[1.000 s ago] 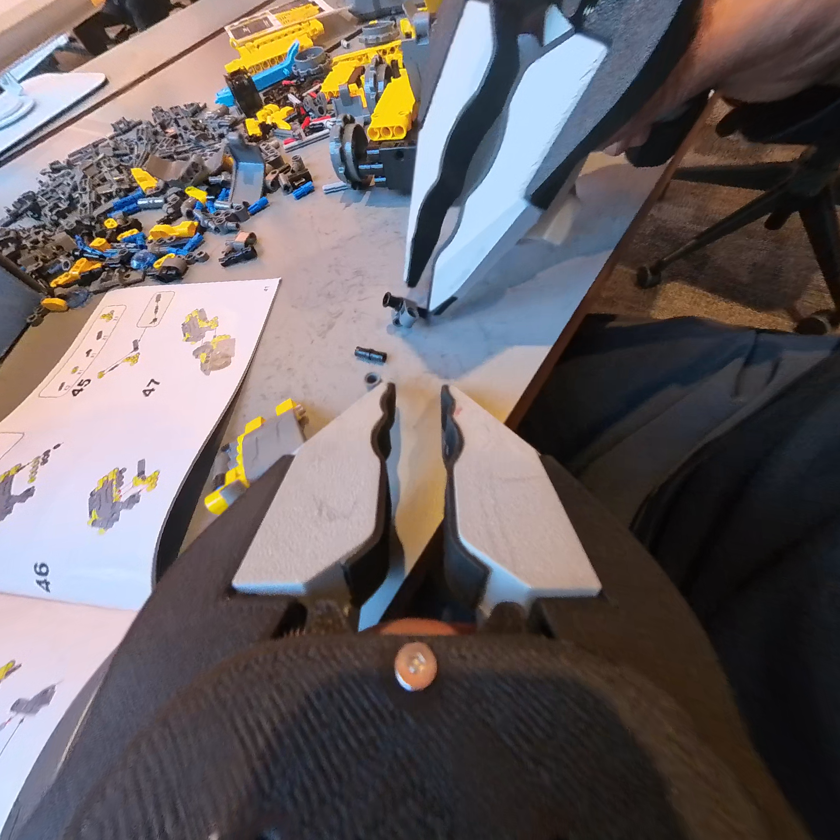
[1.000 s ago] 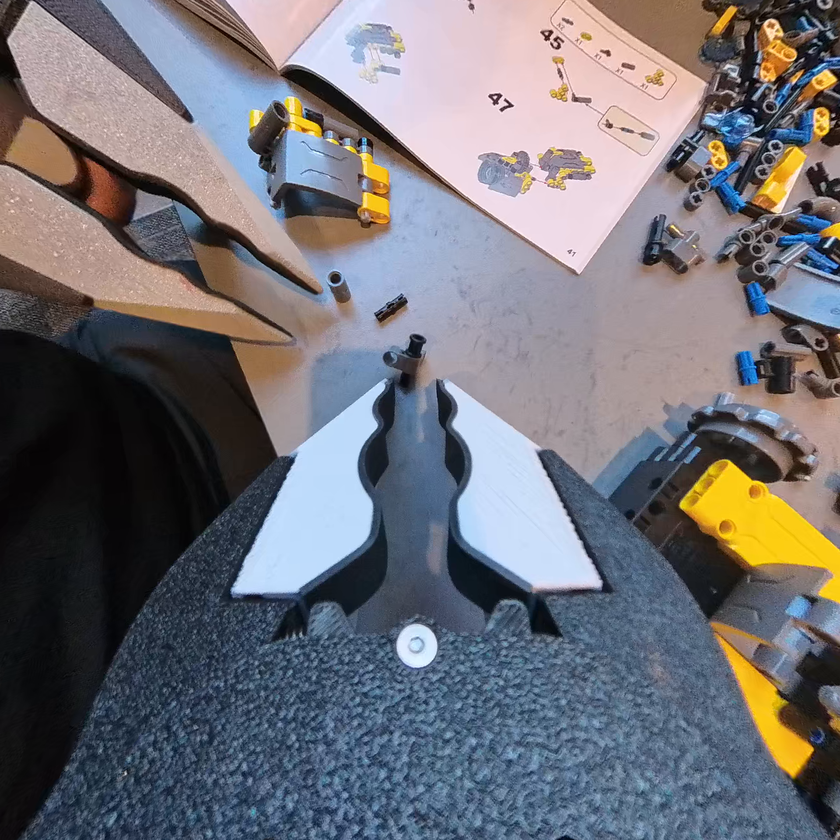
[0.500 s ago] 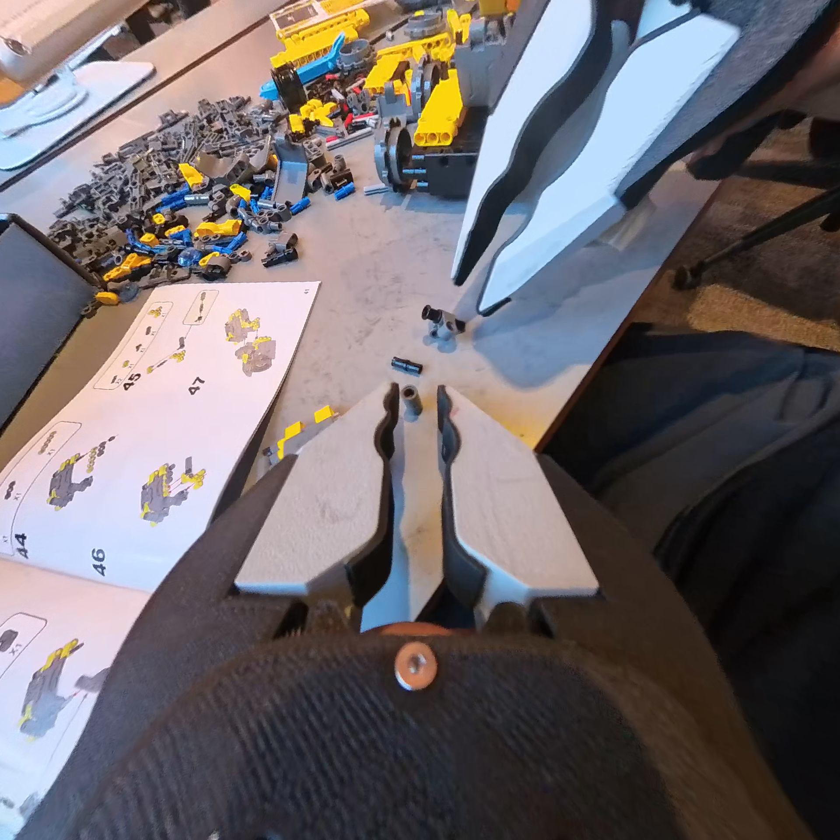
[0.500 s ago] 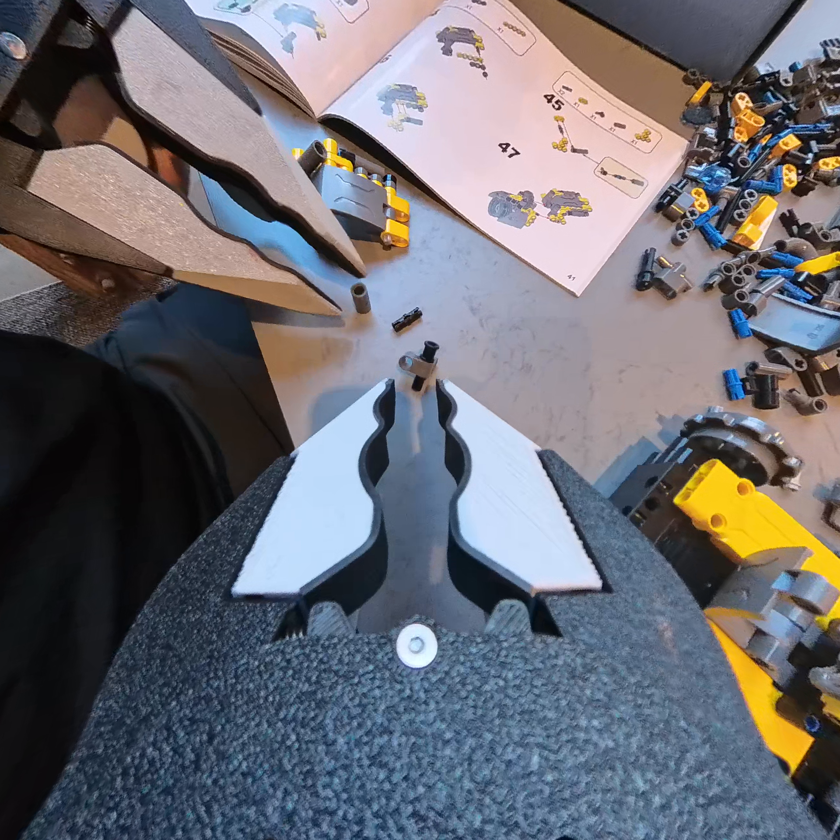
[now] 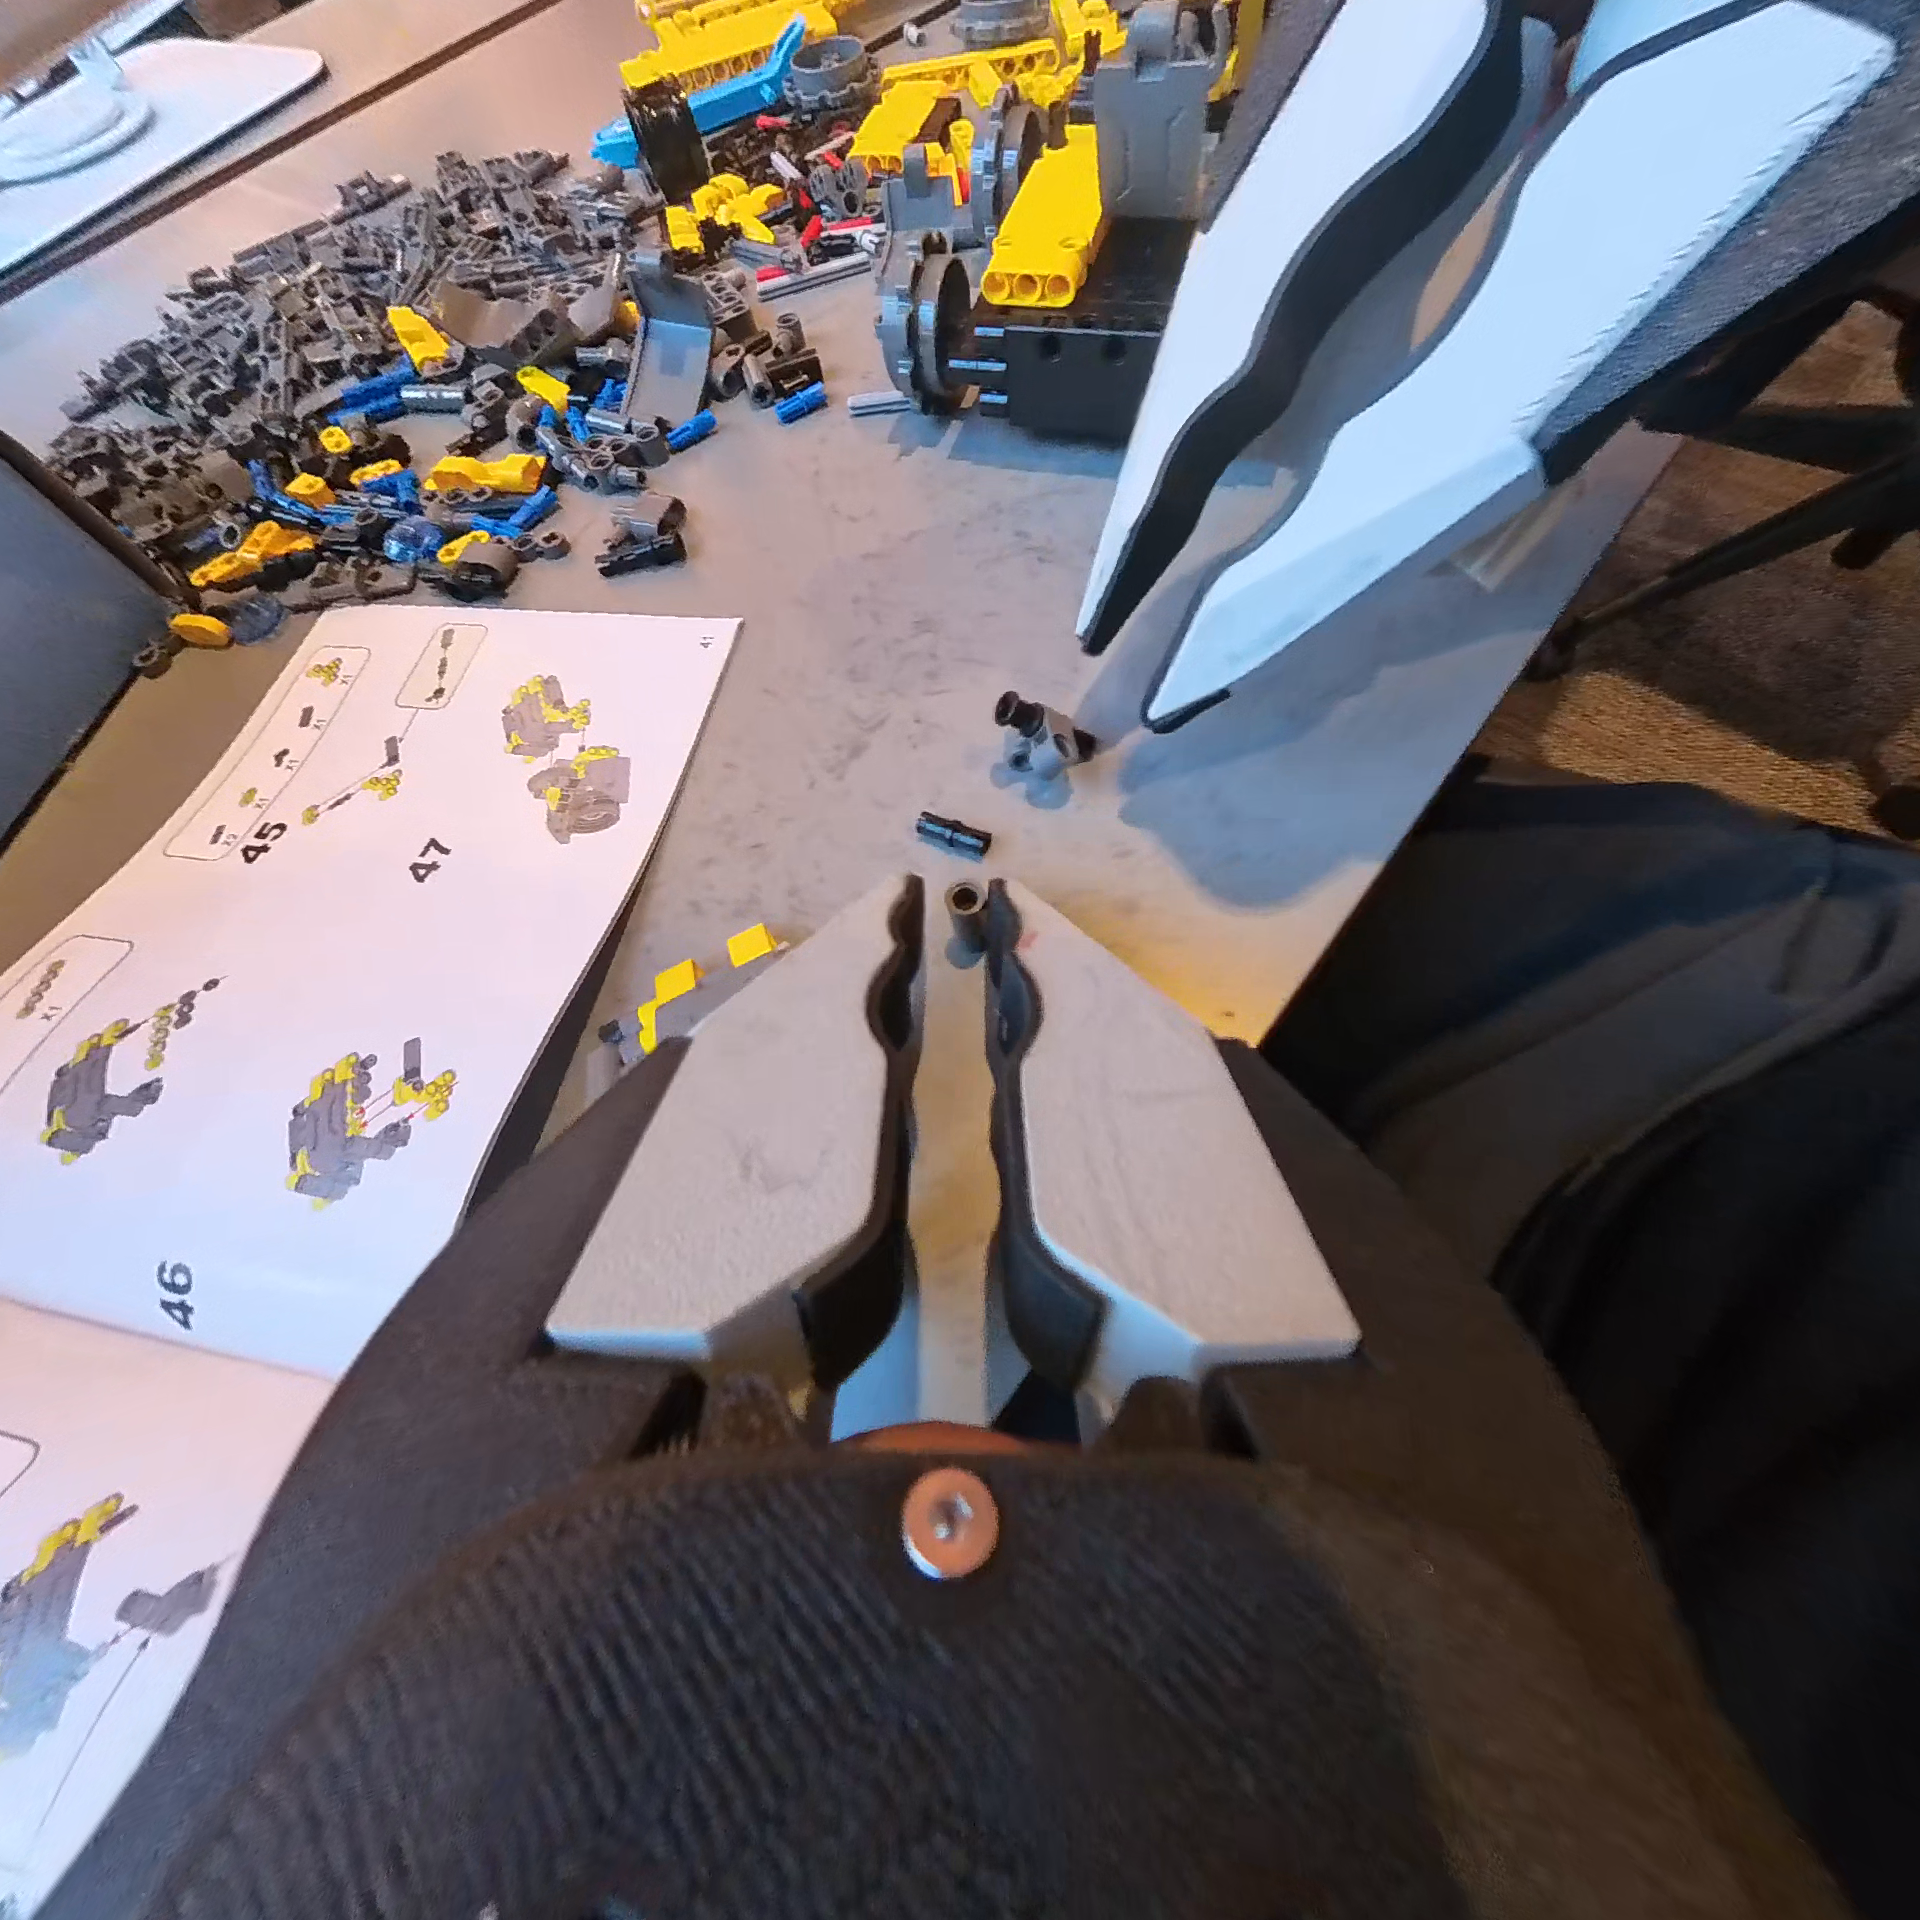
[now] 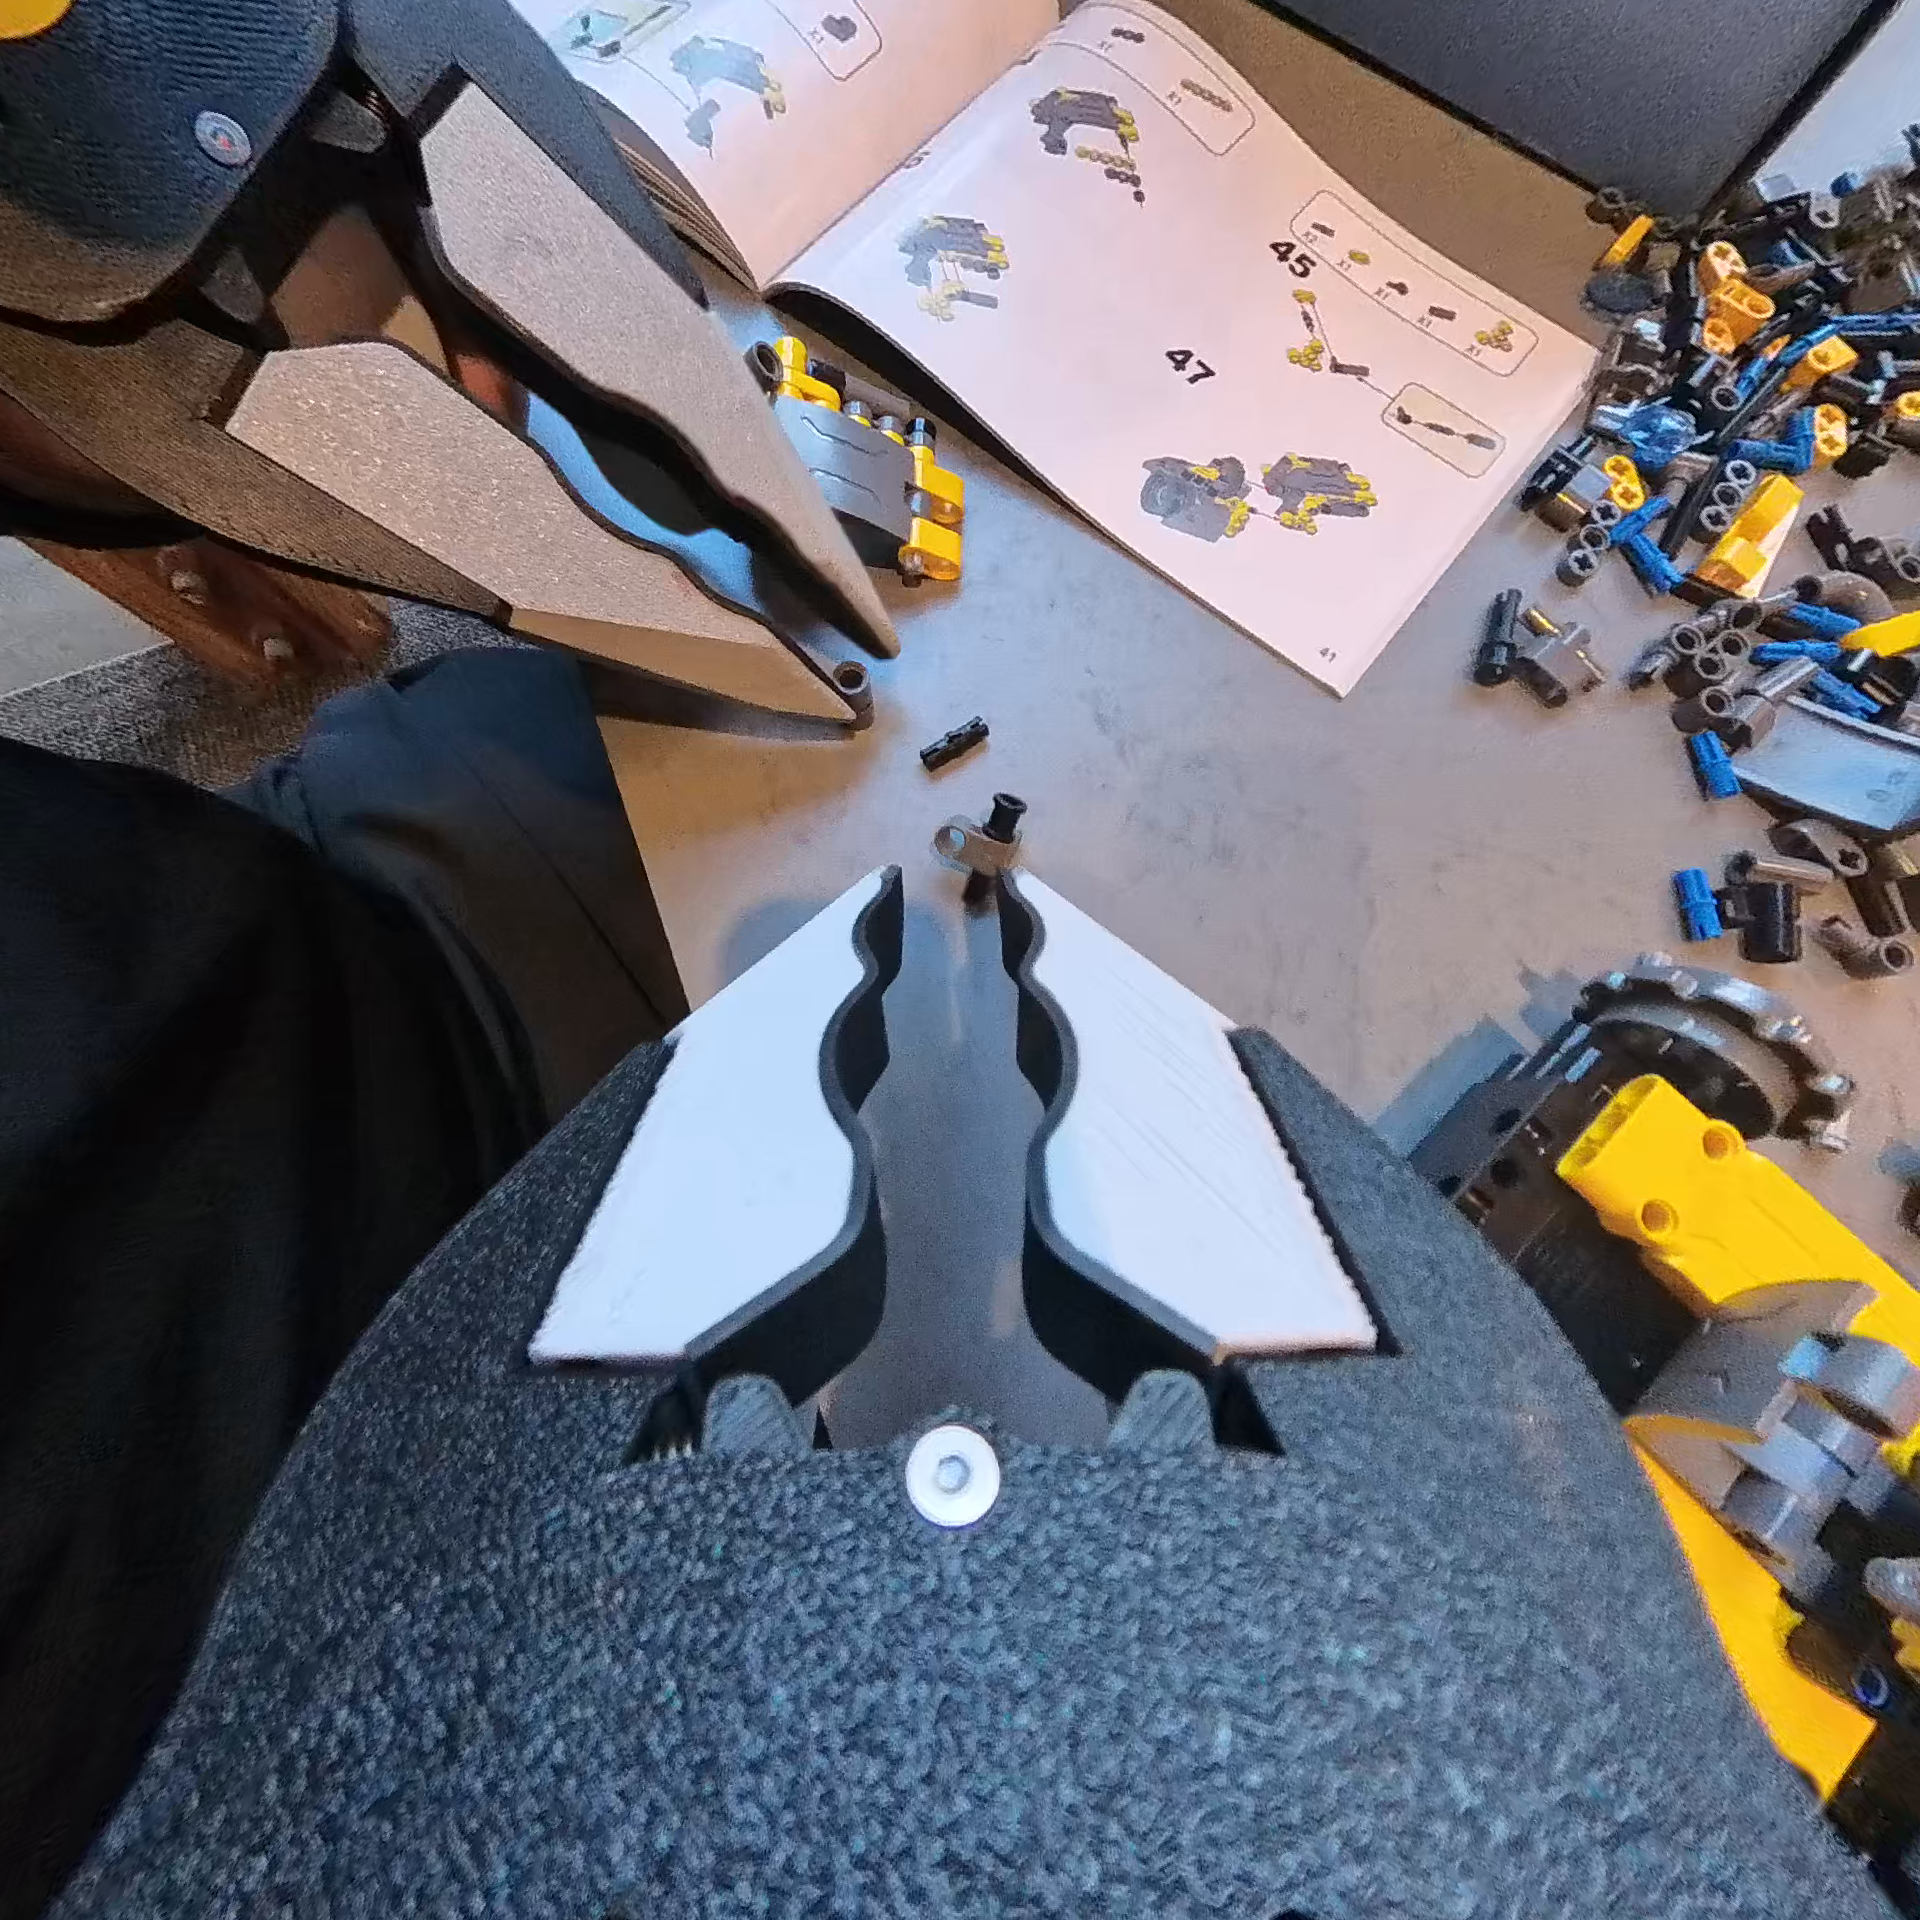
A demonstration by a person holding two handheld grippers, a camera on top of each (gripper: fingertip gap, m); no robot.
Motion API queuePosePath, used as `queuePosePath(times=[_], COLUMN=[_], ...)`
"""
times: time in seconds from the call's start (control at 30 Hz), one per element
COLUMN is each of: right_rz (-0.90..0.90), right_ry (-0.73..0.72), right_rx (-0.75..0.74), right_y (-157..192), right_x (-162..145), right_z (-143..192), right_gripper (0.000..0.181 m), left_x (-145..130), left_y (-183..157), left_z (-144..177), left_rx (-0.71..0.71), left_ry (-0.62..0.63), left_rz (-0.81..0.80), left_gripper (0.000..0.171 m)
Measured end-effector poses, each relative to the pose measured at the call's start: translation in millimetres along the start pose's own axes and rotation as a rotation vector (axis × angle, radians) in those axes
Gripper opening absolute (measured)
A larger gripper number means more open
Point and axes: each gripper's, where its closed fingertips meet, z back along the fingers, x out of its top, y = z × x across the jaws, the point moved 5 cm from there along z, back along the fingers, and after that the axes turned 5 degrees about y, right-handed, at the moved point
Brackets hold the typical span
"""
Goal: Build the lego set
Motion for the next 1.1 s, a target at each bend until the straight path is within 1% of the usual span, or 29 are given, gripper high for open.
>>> queuePosePath(times=[0.03,0.27,0.4,0.63,0.83,1.0,1.1], right_rz=[0.003,0.021,0.045,0.103,0.111,0.116,0.146], right_ry=[0.001,0.036,0.065,0.205,0.288,0.343,0.358], right_rx=[0.001,0.01,0.014,0.012,0.019,0.046,0.053], right_y=[0.1,0.3,1.0,2.0,0.4,4.0,8.1], right_x=[1.4,11.1,24.0,30.6,29.3,29.5,30.5], right_z=[-0.3,-3.7,-8.8,-29.5,-37.9,-41.6,-42.4], right_gripper=[0.018,0.018,0.018,0.02,0.022,0.015,0.007], left_x=[-0.4,-4.0,-10.4,-14.6,-17.0,-18.6,-19.6], left_y=[-0.6,-1.7,-5.2,-6.4,-5.5,-6.0,-6.8], left_z=[0.2,5.4,9.6,14.4,17.7,20.3,21.7], left_rx=[-0.012,-0.027,-0.03,-0.026,-0.036,-0.041,-0.04], left_ry=[0.001,-0.003,0.011,0.017,0.016,0.009,0.007], left_rz=[0.003,0.011,-0.006,-0.03,-0.029,-0.029,-0.03], left_gripper=[0.007,0.007,0.007,0.007,0.007,0.007,0.007])
